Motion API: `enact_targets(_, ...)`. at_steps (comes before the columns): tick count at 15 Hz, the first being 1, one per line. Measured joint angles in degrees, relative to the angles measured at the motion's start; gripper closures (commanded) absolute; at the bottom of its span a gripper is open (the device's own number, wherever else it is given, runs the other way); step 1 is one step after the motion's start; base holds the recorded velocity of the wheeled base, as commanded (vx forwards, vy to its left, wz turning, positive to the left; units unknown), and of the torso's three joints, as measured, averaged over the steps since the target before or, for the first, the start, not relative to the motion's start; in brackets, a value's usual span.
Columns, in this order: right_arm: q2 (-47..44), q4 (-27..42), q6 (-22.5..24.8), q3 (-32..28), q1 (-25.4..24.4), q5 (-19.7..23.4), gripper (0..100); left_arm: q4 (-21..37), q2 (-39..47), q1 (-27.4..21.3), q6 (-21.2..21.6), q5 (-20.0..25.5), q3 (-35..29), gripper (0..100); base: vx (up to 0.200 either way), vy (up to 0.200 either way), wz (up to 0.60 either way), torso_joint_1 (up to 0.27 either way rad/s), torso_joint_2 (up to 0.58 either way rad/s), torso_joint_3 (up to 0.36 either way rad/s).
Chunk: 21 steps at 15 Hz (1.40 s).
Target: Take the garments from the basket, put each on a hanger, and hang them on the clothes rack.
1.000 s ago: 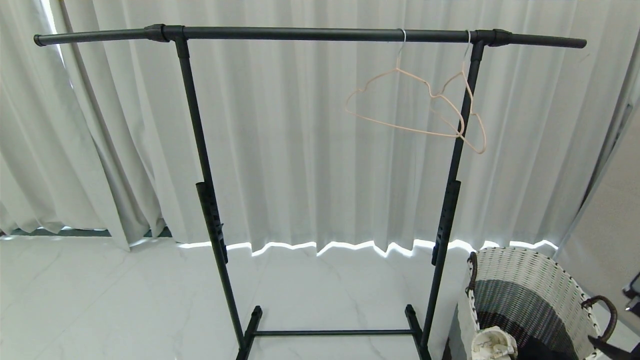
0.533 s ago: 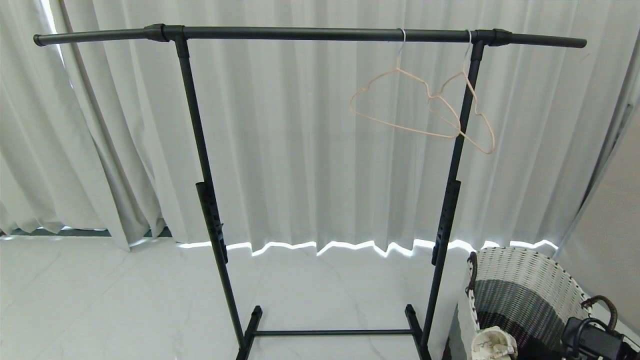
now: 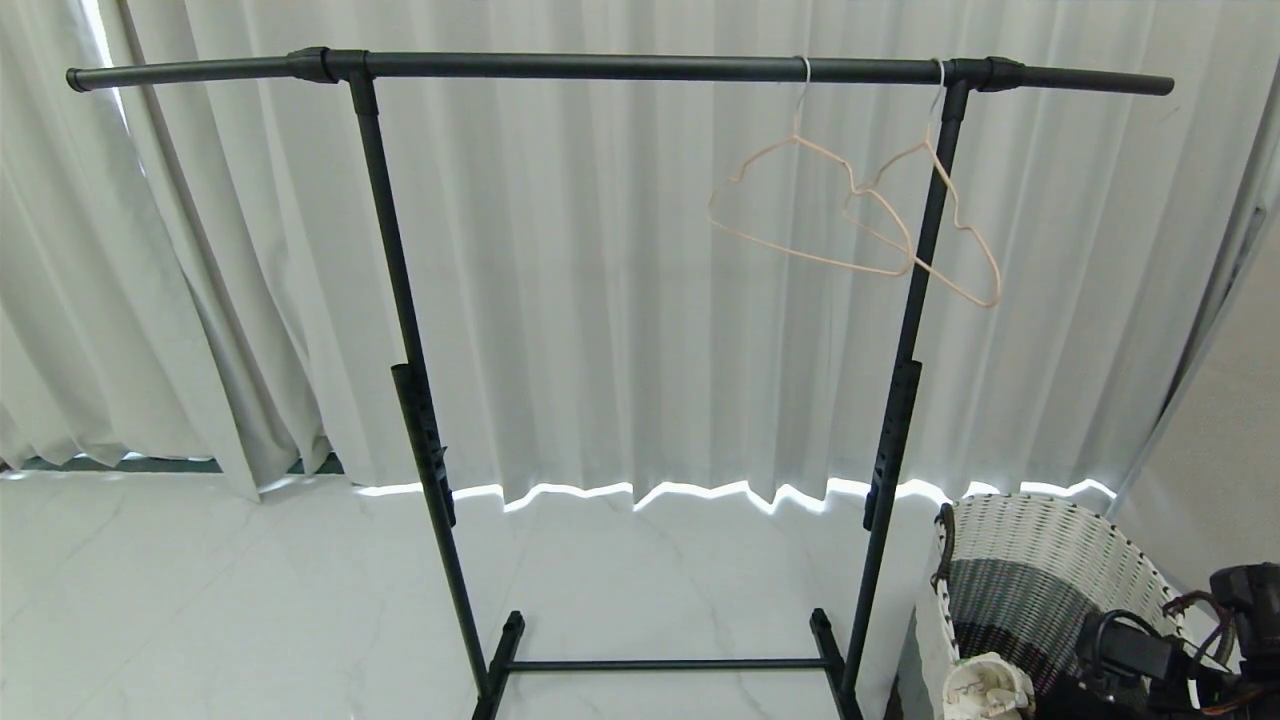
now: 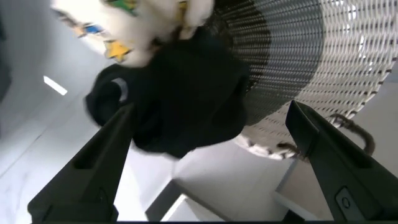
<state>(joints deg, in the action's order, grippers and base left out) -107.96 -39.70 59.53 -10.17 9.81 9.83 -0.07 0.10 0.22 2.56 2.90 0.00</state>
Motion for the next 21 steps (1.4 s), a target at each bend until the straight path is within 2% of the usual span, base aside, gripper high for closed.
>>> enact_targets(4,-4.55,-2.04,0.06,-2.36,0.77,0.00,0,0.00,0.00,0.00,0.00,-0.01,0.00,0,0.000,0.000,0.00,0.000,0.00,0.000)
enact_targets(5,-5.05,-2.23,0.06,-2.43,0.93,0.00,100,0.00,0.00,0.02,0.00,-0.01,0.00,0,0.000,0.000,0.00,0.000,0.00,0.000)
enact_targets(13,-4.78,-3.29,-0.16,-1.18,1.56,0.10,100,0.00,0.00,-0.01,0.00,-0.01,0.00,0,0.000,0.000,0.00,0.000,0.00,0.000)
enact_targets(17,4.55,-1.45,-2.84,1.74,3.17,-0.06,100,0.00,0.00,0.02,0.00,0.00,0.00,0,0.000,0.000,0.00,0.000,0.00,0.000)
enact_targets(19,12.02,4.62,-5.21,1.46,3.52,-0.99,100,0.02,0.00,0.02,0.00,0.00,0.00,0,0.000,0.000,0.00,0.000,0.00,0.000)
enact_targets(20,16.92,11.82,-6.49,-0.44,3.58,-1.65,100,0.00,0.00,0.02,0.00,0.00,0.00,0,0.000,0.000,0.00,0.000,0.00,0.000)
enact_targets(21,22.16,22.85,-8.05,-4.00,3.68,-2.22,100,0.00,0.00,0.02,0.00,0.00,0.00,0,0.000,0.000,0.00,0.000,0.00,0.000)
